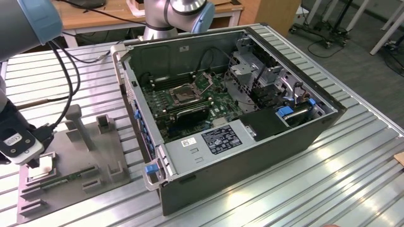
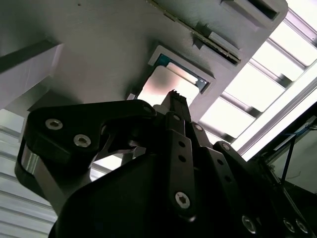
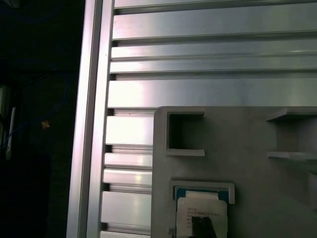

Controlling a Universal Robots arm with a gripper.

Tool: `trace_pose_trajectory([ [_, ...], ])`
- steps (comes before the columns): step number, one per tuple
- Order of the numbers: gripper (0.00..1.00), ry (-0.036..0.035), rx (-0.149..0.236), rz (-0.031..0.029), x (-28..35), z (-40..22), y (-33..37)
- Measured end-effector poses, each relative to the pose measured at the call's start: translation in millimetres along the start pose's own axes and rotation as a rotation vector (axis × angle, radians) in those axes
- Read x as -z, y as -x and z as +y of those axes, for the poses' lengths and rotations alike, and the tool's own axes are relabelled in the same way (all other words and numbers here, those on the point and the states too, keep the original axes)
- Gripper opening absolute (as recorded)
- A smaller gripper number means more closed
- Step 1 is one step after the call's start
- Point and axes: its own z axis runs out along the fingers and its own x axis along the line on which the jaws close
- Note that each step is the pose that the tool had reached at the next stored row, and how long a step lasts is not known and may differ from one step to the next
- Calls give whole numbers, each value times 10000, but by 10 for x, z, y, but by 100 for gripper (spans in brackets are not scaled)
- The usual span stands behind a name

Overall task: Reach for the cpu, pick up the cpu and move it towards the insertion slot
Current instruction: 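Pick up the cpu and move it towards the insertion slot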

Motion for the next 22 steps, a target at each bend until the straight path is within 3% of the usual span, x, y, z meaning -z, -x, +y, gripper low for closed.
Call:
trace_pose_trajectory([
  [4,11,-1,0,1,-33,-2,-3],
  [11,11,48,0,-8,-46,-3,-3],
  [22,11,52,0,-8,-65,-6,-3],
])
